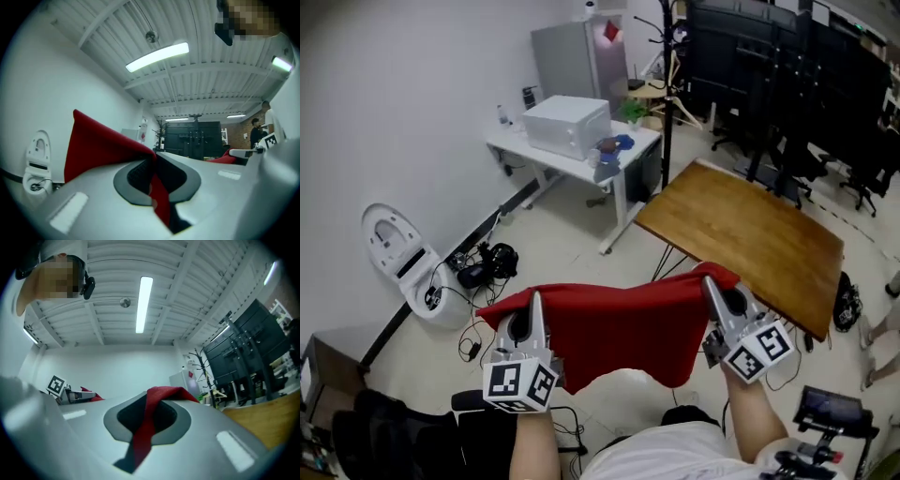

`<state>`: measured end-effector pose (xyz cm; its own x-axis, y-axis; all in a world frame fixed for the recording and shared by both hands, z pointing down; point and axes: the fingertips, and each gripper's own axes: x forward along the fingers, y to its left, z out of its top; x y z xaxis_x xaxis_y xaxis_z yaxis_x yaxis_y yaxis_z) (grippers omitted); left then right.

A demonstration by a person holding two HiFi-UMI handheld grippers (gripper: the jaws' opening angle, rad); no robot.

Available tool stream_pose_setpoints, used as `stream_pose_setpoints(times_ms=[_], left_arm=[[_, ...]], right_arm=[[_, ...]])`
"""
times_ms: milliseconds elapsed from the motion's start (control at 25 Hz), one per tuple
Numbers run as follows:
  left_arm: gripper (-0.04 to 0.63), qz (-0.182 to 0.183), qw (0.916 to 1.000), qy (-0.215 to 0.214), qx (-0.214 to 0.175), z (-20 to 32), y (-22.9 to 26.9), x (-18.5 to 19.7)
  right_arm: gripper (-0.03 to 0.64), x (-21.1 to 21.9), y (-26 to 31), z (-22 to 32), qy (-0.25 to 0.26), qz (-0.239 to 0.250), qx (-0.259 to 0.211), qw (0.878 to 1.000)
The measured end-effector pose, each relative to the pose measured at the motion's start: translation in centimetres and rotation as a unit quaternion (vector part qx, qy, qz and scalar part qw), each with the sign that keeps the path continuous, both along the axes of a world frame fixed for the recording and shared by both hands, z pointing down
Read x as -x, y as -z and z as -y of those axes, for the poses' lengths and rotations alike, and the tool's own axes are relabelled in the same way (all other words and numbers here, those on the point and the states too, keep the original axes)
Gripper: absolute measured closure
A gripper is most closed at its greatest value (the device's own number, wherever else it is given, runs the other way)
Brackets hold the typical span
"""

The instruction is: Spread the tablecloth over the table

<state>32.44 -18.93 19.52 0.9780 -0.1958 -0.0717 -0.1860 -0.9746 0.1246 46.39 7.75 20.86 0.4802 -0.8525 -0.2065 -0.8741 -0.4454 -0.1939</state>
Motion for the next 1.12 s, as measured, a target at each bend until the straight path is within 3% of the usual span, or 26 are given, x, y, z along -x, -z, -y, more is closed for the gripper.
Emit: stream_pose_setpoints(times_ms=[200,400,640,840,1120], left_arm=[[0.574,-0.005,0.9943,-0.106,-0.006,-7.2,-2.5,-9.1],[0.574,-0.002,0.983,-0.183,-0.018,-20.1,-0.4,-18.4],[0.574,-0.004,0.9704,-0.241,-0.014,-31.4,-1.1,-26.4],[0.574,-0.01,0.9589,-0.283,-0.021,-40.5,-1.6,-30.6],[0.574,0.018,0.9209,-0.389,-0.01,-47.6,-2.6,-36.3]], right_arm=[[0.597,-3.2,-3.0,-9.5,-0.108,0.002,-0.005,0.994],[0.597,-7.4,-1.4,-23.3,-0.193,-0.006,-0.01,0.981],[0.597,-10.7,-2.3,-34.8,-0.262,-0.003,-0.015,0.965],[0.595,-11.7,-3.0,-43.5,-0.312,-0.001,-0.003,0.95],[0.595,-12.2,-3.4,-49.2,-0.408,0.035,0.016,0.912]])
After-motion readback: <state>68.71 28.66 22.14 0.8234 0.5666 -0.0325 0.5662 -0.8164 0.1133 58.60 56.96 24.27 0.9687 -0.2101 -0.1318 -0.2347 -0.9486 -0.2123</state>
